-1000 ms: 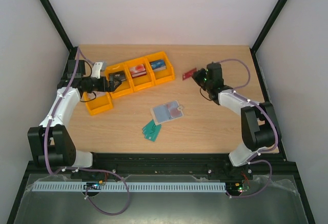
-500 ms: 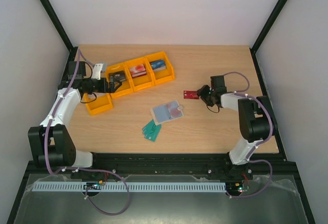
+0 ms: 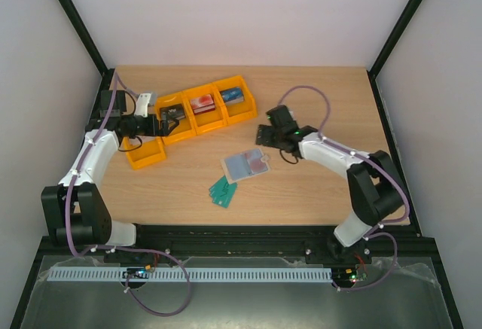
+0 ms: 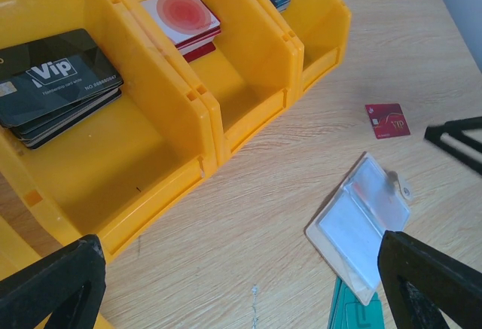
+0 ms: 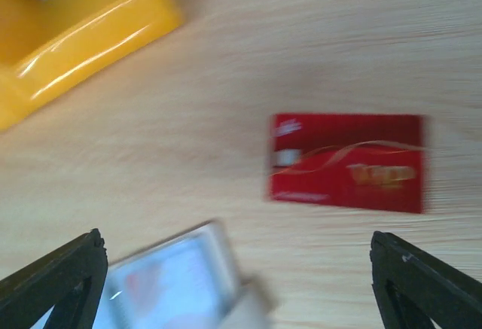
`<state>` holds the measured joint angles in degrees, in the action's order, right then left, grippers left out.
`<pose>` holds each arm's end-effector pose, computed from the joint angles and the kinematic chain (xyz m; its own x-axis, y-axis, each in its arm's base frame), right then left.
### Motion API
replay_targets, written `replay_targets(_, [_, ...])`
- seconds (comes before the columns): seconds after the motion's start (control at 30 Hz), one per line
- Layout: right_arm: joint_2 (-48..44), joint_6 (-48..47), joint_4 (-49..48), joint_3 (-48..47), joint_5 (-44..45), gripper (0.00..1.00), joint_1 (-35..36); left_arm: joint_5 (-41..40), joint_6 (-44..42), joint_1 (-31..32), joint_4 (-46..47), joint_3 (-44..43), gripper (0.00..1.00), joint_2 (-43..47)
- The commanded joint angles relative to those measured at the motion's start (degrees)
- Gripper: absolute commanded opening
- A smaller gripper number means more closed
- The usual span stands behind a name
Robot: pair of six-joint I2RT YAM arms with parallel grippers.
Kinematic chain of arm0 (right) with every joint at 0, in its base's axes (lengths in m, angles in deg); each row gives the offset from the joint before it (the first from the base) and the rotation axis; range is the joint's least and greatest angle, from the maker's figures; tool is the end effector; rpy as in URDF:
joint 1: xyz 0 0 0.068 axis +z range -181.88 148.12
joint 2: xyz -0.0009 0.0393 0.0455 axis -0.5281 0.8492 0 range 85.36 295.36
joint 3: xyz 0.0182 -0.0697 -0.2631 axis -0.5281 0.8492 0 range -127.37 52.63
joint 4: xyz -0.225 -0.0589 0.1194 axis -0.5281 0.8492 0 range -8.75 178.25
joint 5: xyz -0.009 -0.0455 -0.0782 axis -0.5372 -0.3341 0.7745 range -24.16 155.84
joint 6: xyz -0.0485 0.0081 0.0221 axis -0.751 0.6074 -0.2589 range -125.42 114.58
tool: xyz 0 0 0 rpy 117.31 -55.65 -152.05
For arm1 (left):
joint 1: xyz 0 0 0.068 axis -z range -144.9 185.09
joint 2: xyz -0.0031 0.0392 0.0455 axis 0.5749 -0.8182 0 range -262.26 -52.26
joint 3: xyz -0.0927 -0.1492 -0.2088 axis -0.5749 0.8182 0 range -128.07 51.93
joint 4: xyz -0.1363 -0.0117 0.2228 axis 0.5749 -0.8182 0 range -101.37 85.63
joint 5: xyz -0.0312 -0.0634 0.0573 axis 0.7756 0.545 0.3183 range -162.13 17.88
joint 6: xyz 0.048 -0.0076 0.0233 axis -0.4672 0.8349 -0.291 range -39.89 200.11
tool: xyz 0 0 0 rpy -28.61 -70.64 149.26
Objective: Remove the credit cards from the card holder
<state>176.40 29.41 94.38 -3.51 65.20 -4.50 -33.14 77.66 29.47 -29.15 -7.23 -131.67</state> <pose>0.2959 0.1536 0.2050 -0.8084 0.2246 -0.5441 -0.0057 0.9213 0.3888 0.2948 0.0065 0.2726 -0.6877 -0.0342 -0.7252 0.3961 0.8194 -0.4143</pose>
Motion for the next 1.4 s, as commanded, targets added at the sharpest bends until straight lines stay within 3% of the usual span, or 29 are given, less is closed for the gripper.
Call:
replay_targets(0.0, [6.1,-7.1,10.2,-6.1,0.5,0.93,7.7,1.1,0.4,0.2,0.5,0.7,0.99,1.3])
replay_targets(0.23, [15.3,-10.5,17.8,-11.3,2.3,0.93,12.8,1.5,0.7,0.2,0.7,1.1,0.99,1.6])
replay_targets(0.4, [18.2,-11.3,16.7,-10.3,-0.5,0.93,13.3,2.0,0.8,0.2,0.9,1.3,0.99,1.4])
replay_targets(0.5, [19.6,-10.5,16.2,-10.4,2.6,0.86,13.3,2.1,0.7,0.2,0.9,1.4,0.99,1.4])
replay_targets(0.57, [20.9,-9.9,16.1,-10.8,3.3,0.75,13.3,2.2,0.8,0.2,1.0,1.4,0.99,1.4])
replay_targets(0.67, [21.9,-9.2,15.4,-11.2,2.0,0.60,13.3,2.4,0.9,0.2,1.0,1.5,0.99,1.3])
replay_targets(0.9, [18.4,-8.8,13.6,-12.1,-0.6,0.38,13.3,3.5,0.8,0.2,1.1,1.7,0.99,1.1])
replay_targets(1.13, [10.8,-9.9,8.5,-15.1,-12.4,0.20,13.2,11.2,-0.2,2.6,0.4,1.8,0.99,1.4])
replay_targets(1.37, [-0.2,-9.2,-9.7,-12.4,-29.6,0.12,13.2,22.9,-0.3,7.5,0.1,1.9,0.99,0.4])
